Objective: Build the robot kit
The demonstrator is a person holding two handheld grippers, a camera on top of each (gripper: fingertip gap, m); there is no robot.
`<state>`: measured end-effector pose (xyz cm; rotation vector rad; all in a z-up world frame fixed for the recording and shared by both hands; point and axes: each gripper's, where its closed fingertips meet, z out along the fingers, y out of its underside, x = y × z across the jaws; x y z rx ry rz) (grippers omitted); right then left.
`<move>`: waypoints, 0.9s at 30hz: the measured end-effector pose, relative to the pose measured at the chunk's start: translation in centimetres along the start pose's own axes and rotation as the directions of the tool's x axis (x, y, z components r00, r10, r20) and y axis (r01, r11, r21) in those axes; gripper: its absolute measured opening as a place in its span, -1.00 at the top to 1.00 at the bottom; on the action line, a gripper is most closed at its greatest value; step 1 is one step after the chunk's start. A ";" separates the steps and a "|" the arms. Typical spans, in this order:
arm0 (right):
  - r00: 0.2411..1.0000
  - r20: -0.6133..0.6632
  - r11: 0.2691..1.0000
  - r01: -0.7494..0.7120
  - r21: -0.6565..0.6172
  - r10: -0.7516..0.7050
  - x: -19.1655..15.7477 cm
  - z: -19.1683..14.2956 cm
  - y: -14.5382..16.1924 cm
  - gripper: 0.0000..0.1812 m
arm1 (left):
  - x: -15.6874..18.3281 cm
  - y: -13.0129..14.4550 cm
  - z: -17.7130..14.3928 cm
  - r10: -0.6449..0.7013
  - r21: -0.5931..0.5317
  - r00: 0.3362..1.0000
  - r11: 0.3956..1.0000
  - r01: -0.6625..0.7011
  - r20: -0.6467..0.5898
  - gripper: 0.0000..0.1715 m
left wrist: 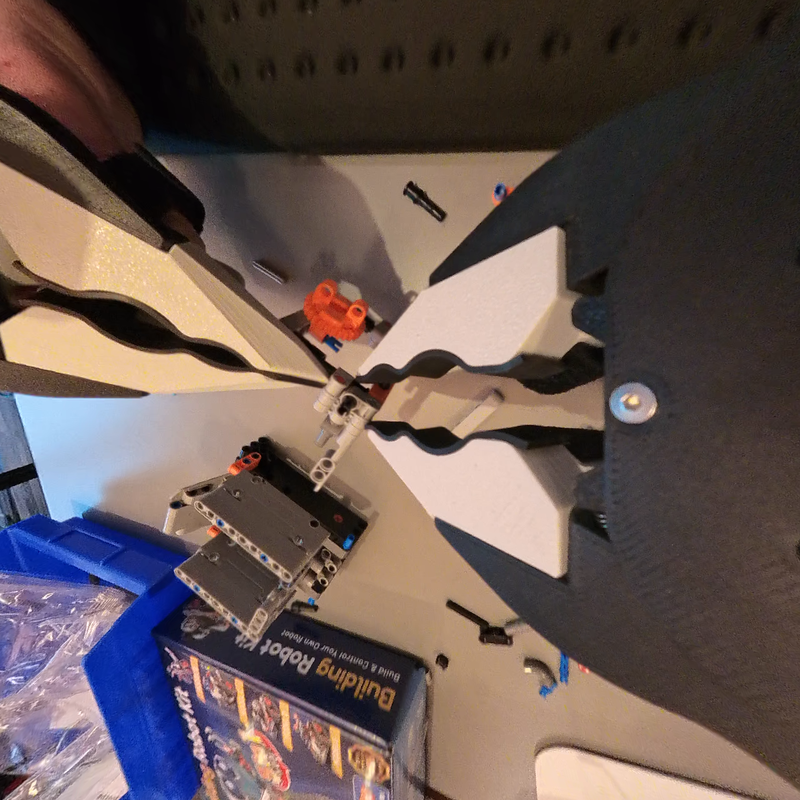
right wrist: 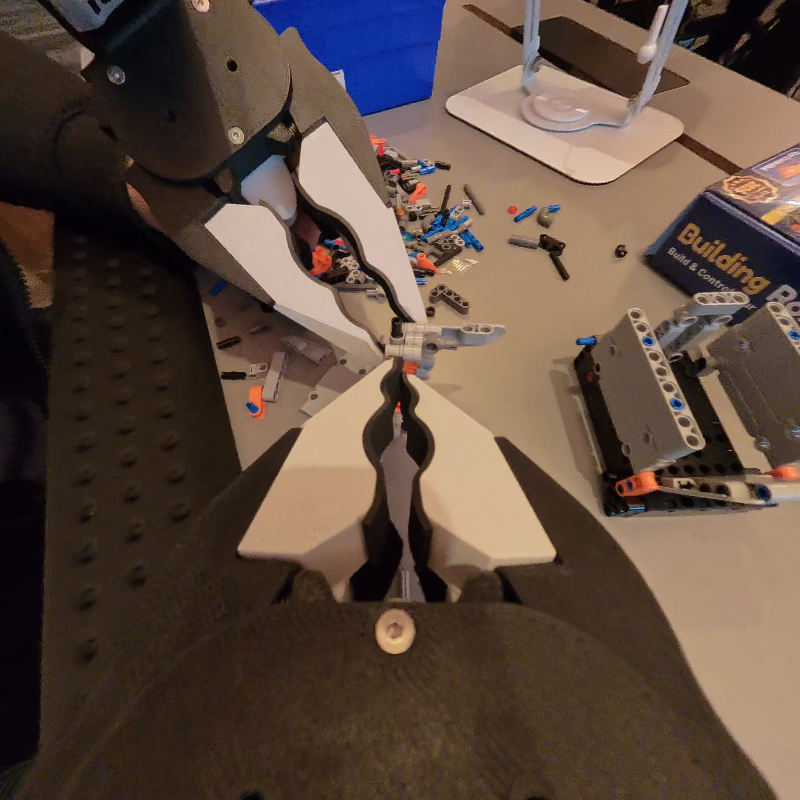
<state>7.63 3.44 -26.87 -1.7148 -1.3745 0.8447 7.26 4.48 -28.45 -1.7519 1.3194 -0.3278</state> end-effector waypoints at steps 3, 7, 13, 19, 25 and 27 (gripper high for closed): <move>1.000 0.002 1.000 0.010 -0.002 -0.010 -0.1 0.3 -0.1 1.00 | -0.4 0.2 0.1 0.017 -0.017 1.000 1.000 -0.017 0.011 0.86; 0.999 -0.007 0.998 -0.052 0.048 0.052 1.0 -0.6 -0.4 1.00 | -0.6 0.2 0.1 -0.015 -0.010 1.000 1.000 0.015 0.004 0.86; 0.992 0.064 0.992 -0.117 0.055 0.113 -0.3 -1.2 0.1 0.77 | -0.9 0.4 0.0 -0.057 -0.012 0.998 0.998 0.057 -0.004 0.86; 0.994 0.014 0.994 -0.106 0.017 0.106 -0.2 -0.3 0.6 0.93 | -0.9 0.3 -0.1 -0.061 -0.016 0.998 0.998 0.061 0.000 0.87; 0.998 -0.018 0.998 -0.056 -0.006 0.056 -0.2 -0.2 0.5 0.95 | -1.0 0.3 -0.1 -0.003 -0.037 0.999 0.999 0.005 0.047 0.87; 0.999 -0.029 0.999 -0.043 -0.022 0.042 -0.2 -0.2 0.7 0.96 | -1.0 0.3 -0.2 0.050 -0.055 0.995 0.997 -0.045 0.083 0.87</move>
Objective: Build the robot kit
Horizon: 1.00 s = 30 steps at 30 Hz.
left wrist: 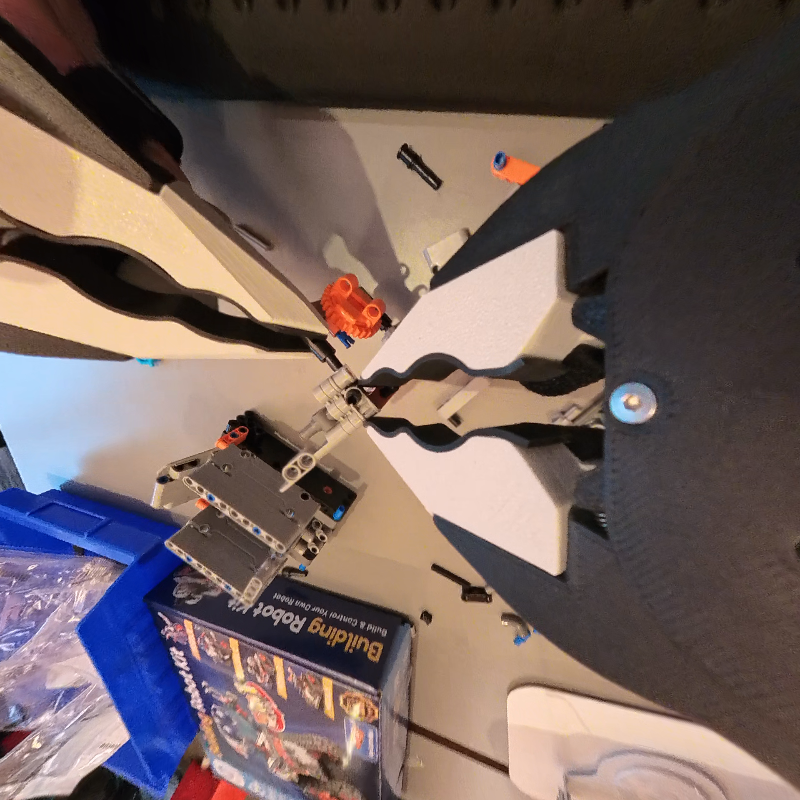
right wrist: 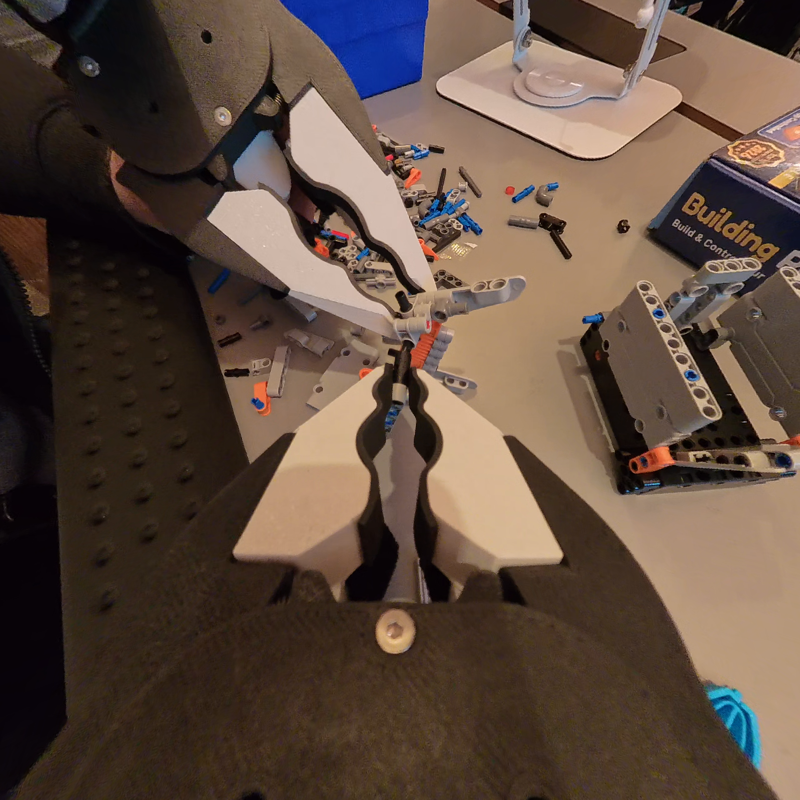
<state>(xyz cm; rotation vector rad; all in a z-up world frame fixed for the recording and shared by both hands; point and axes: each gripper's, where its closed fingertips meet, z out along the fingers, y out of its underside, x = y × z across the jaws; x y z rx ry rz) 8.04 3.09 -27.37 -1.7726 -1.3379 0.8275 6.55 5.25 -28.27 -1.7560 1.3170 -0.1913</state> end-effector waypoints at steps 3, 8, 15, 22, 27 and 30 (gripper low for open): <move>0.999 -0.023 0.999 0.037 -0.024 -0.038 0.0 0.1 0.1 0.96 | -0.1 0.0 -0.1 0.044 -0.018 0.998 0.999 -0.043 0.042 0.88; 0.994 -0.080 0.996 0.073 -0.052 -0.077 0.3 0.4 0.0 0.96 | -0.1 -0.1 0.1 0.105 -0.049 0.990 0.994 -0.101 0.089 0.88; 0.996 -0.076 0.998 0.047 -0.034 -0.049 0.5 0.7 -0.2 0.96 | -0.4 -0.1 0.0 0.069 -0.046 0.994 0.997 -0.066 0.082 0.88; 0.986 0.098 0.980 -0.145 0.138 0.132 0.7 -0.7 -1.8 0.95 | -1.2 -1.6 -1.1 -0.086 0.088 0.994 0.992 0.091 -0.062 0.67; 0.959 0.206 0.953 -0.234 0.192 0.194 0.5 -1.4 -2.6 0.95 | -0.5 -1.3 -1.3 -0.114 0.086 0.978 0.988 0.131 -0.173 0.57; 0.946 0.240 0.930 -0.276 0.243 0.218 0.9 -2.3 -3.2 0.95 | -0.5 -1.3 -1.5 -0.182 0.096 0.954 0.973 0.209 -0.237 0.60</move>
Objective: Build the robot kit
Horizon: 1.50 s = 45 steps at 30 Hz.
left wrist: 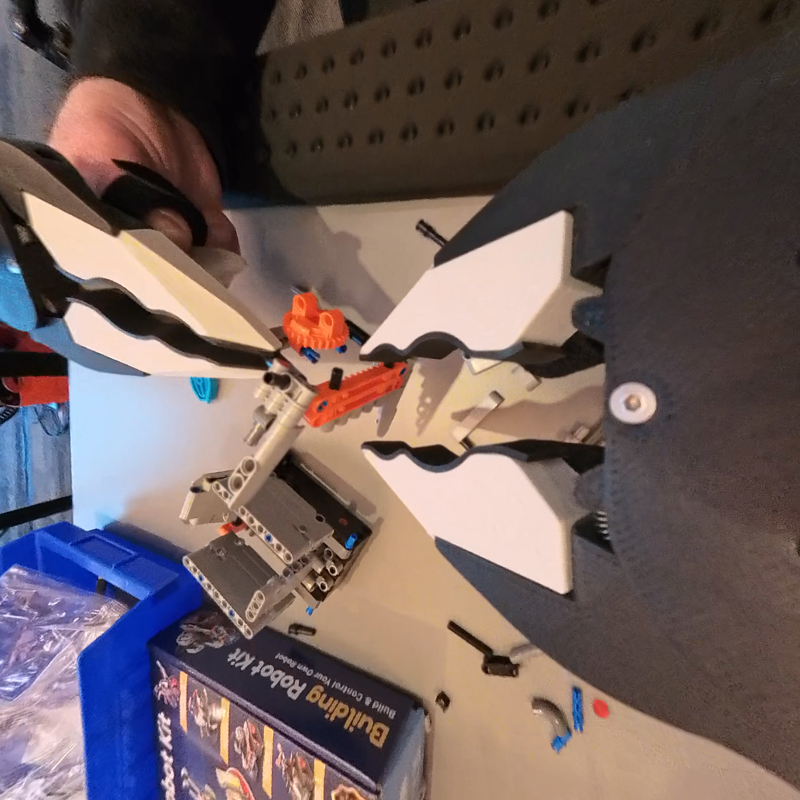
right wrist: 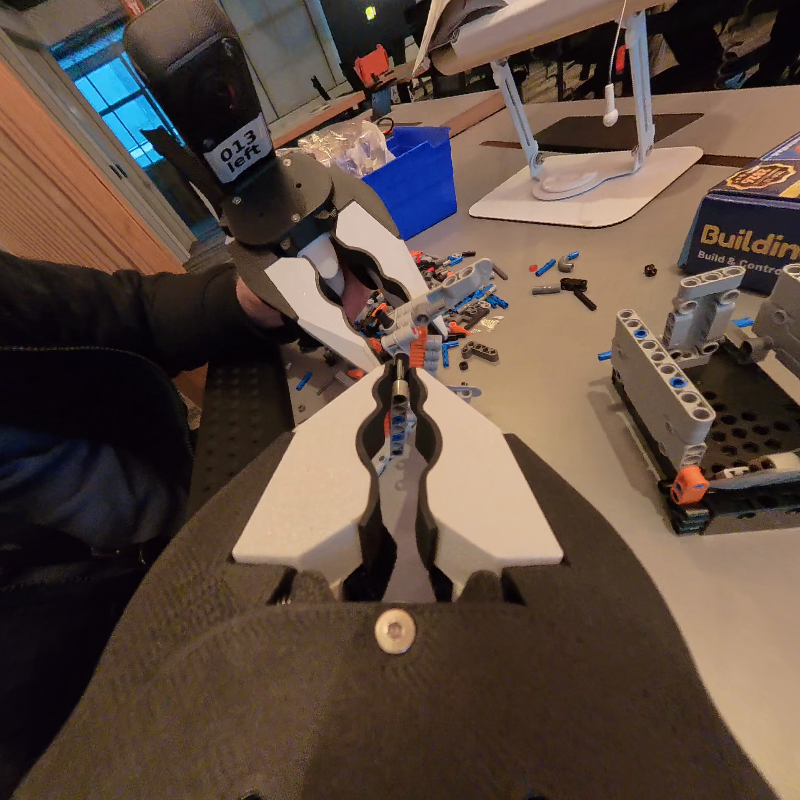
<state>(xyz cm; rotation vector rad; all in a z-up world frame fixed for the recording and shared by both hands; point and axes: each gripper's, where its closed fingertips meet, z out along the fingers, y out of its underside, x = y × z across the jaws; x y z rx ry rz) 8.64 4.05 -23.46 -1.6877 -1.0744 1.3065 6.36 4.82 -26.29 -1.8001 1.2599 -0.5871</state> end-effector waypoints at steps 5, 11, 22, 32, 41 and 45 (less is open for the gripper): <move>0.993 0.091 0.996 -0.074 0.055 0.069 -0.7 -0.1 -0.7 0.95 | 0.3 -0.5 -0.3 -0.074 0.043 0.993 0.996 0.078 -0.087 0.45; 0.974 0.195 0.983 -0.142 0.112 0.118 -1.4 -0.5 -1.7 0.95 | 2.0 -1.3 -0.4 -0.111 0.086 0.970 0.988 0.132 -0.215 0.62; 0.959 -0.127 0.954 0.269 0.130 -0.253 -0.9 -0.8 -3.1 0.61 | 0.2 -1.2 -1.1 0.055 0.013 0.998 0.998 -0.056 0.030 0.64; 0.866 -0.219 0.886 0.464 0.020 -0.449 -1.5 0.5 -2.8 0.59 | 1.0 -0.8 -0.8 0.217 -0.060 0.972 0.976 -0.212 0.095 0.65; 0.930 -0.166 0.940 0.339 0.045 -0.327 -0.7 0.1 -2.3 0.47 | 0.9 -1.2 -0.9 0.192 -0.038 0.977 0.981 -0.189 0.092 0.65; 0.978 -0.055 0.979 0.203 0.031 -0.201 -0.6 0.2 -1.1 0.55 | 0.9 -1.4 -1.1 0.019 0.036 0.999 0.999 -0.017 -0.035 0.64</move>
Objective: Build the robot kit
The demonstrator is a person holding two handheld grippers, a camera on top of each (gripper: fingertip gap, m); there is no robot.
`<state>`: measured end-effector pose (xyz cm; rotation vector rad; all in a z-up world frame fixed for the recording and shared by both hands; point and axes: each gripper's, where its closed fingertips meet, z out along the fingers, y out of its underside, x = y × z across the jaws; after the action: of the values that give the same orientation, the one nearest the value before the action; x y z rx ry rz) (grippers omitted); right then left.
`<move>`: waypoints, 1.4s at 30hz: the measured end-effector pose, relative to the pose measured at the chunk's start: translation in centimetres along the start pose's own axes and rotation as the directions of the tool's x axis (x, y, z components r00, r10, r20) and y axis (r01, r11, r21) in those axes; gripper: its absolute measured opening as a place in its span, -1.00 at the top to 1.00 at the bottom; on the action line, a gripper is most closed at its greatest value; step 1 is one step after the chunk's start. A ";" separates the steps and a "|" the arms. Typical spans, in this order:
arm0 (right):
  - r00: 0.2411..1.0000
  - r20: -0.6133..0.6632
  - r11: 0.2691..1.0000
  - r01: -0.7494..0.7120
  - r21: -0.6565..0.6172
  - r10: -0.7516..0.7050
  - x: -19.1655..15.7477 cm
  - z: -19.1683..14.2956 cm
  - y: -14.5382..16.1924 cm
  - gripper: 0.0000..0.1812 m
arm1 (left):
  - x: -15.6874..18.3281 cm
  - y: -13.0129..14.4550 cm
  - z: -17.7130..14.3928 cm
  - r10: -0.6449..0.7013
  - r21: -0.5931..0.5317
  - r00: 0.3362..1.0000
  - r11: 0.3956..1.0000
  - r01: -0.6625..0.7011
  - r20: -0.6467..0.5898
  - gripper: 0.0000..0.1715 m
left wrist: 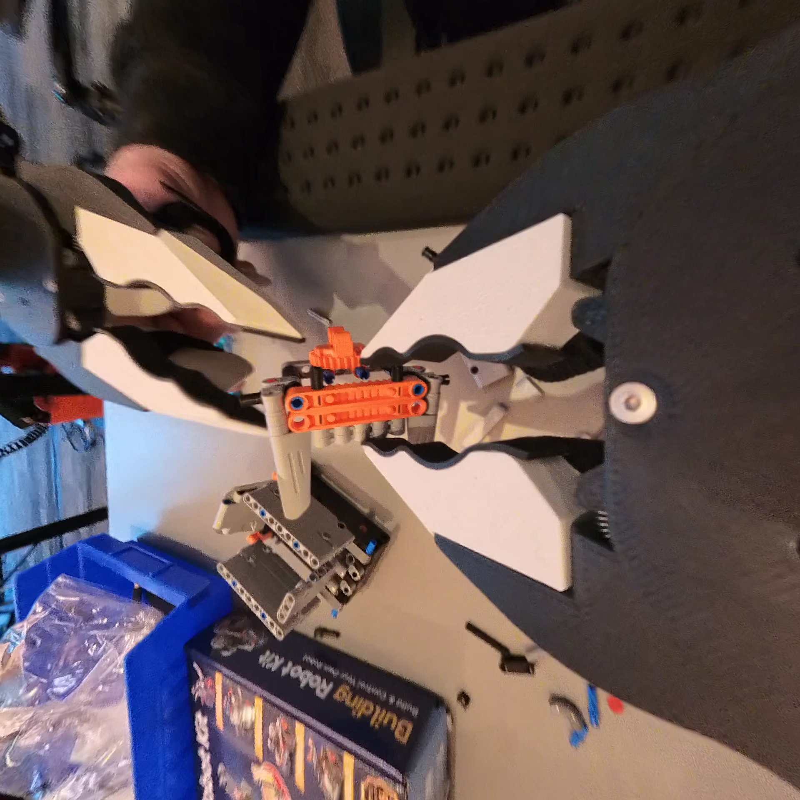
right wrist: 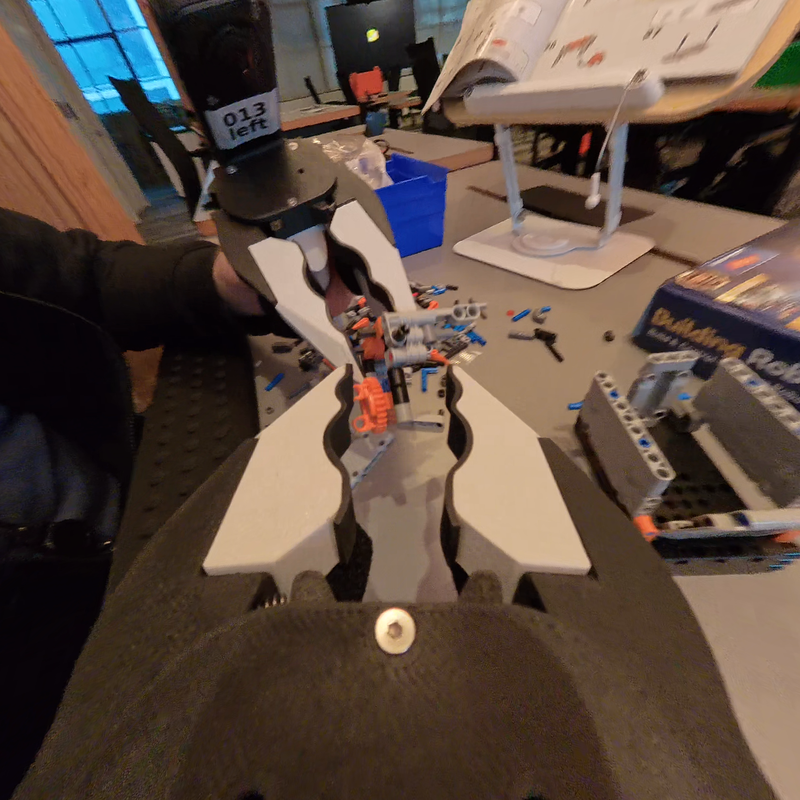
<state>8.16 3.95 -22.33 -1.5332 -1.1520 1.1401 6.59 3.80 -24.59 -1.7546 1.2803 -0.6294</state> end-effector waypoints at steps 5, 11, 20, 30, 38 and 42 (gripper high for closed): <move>0.992 0.074 0.994 -0.108 0.011 0.107 -0.4 0.2 -0.1 0.94 | 0.0 -0.6 -0.5 -0.072 0.065 0.993 0.995 0.079 -0.098 0.64; 0.958 0.135 0.950 -0.272 0.154 0.253 0.4 -0.4 -2.4 0.95 | -0.9 -2.2 -1.7 -0.060 0.165 0.996 0.984 0.071 -0.072 0.45; 0.918 0.147 0.865 -0.397 0.308 0.369 1.7 0.0 -4.4 0.95 | -2.1 -2.4 -2.2 0.091 0.131 0.988 0.985 -0.108 0.123 0.16; 0.903 0.165 0.832 -0.430 0.350 0.397 1.4 1.4 -5.5 0.93 | -3.1 -2.9 -3.1 0.138 0.128 0.958 0.976 -0.174 0.253 0.33; 0.930 0.136 0.848 -0.368 0.382 0.342 1.4 0.9 -6.1 0.76 | -3.1 -3.6 -4.3 -0.096 0.277 0.995 0.956 0.092 0.001 0.34; 0.951 0.100 0.871 -0.307 0.384 0.292 1.4 0.9 -6.3 0.57 | -2.5 -3.9 -4.7 -0.201 0.308 0.961 0.917 0.252 -0.188 0.34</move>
<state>6.44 6.53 -16.61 -1.4003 -0.6590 1.5129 3.93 4.99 -18.63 -1.6070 1.0053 -1.0668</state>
